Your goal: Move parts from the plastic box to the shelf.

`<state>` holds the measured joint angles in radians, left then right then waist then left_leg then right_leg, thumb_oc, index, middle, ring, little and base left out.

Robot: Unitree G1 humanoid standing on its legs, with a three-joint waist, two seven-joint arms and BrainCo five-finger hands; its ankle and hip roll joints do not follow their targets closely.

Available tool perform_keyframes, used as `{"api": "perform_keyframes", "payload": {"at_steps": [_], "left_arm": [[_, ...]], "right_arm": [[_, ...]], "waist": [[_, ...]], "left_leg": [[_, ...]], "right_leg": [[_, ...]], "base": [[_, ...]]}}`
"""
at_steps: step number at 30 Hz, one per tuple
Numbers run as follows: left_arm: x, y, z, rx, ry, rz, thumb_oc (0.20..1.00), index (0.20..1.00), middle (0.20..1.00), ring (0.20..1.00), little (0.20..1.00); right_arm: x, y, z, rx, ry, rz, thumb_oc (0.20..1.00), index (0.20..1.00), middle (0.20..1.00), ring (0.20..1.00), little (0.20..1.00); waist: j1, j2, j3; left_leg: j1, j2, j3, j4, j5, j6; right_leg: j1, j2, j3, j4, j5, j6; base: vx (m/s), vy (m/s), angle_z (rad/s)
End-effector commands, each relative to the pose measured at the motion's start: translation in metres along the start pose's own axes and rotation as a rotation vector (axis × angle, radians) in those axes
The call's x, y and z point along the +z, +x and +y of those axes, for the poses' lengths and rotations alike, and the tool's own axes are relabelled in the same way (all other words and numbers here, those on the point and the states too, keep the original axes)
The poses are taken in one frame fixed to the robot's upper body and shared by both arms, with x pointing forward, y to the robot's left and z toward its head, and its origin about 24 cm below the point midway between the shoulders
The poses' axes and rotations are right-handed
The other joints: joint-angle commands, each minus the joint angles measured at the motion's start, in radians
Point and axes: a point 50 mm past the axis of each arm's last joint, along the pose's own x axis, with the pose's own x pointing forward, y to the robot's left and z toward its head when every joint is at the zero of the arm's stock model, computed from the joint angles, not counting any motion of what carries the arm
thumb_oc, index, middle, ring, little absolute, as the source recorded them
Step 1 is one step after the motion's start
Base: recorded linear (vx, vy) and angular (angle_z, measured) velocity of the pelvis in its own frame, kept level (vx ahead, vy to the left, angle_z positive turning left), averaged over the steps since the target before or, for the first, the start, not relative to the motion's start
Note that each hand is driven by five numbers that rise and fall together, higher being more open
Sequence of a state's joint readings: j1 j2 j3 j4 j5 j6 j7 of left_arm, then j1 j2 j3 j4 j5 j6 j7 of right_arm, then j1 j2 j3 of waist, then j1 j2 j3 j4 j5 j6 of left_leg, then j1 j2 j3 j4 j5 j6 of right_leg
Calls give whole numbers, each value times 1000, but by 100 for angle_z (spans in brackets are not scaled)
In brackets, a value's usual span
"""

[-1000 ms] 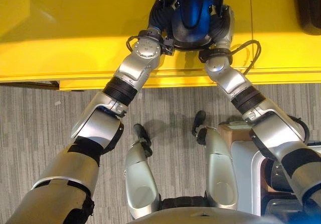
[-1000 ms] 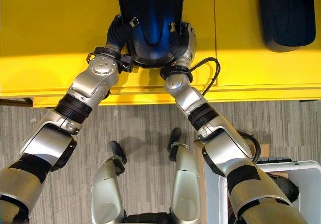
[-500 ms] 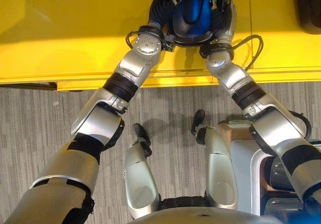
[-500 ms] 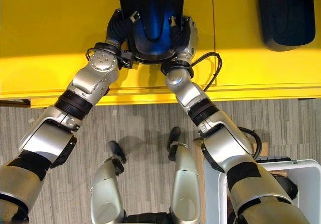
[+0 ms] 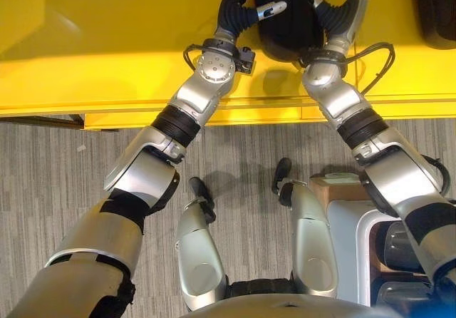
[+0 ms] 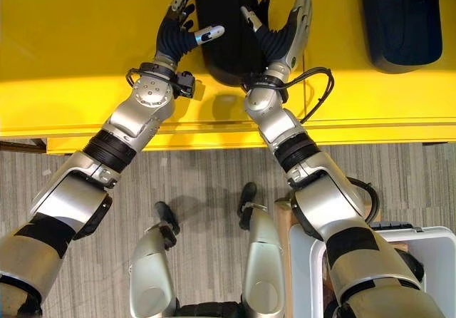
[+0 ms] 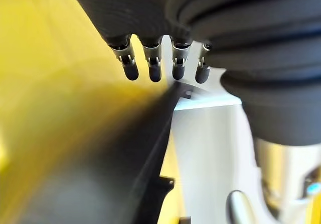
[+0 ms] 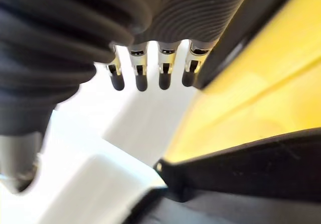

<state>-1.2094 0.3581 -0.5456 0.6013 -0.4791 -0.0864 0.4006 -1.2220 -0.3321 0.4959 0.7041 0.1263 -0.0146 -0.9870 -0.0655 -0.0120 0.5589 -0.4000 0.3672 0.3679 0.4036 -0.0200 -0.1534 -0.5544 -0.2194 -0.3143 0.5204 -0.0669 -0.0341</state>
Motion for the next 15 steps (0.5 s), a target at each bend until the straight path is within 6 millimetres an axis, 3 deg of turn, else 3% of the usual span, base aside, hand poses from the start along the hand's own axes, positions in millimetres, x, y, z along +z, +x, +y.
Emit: {"api": "perform_keyframes", "payload": {"at_steps": [1, 15], "left_arm": [[46, 3, -12, 3, -53, -226, 1000, 1000, 1000, 1000, 1000], [52, -3, 10, 208, -49, -350, 1000, 1000, 1000, 1000, 1000]], "right_arm": [[43, 11, 2, -32, 85, -171, 1000, 1000, 1000, 1000, 1000], [43, 0, 7, 22, 131, -188, 1000, 1000, 1000, 1000, 1000]], "waist": [[6, 13, -40], [12, 15, -59]], "left_leg": [[-29, -38, 29, -103, 46, -11], [-5, -46, 19, -105, 39, -9]], "right_leg": [[30, 50, 78, 30, -118, 116], [57, 52, 81, 33, -134, 114]], "base": [[0, 0, 0], [0, 1, 0]]}}
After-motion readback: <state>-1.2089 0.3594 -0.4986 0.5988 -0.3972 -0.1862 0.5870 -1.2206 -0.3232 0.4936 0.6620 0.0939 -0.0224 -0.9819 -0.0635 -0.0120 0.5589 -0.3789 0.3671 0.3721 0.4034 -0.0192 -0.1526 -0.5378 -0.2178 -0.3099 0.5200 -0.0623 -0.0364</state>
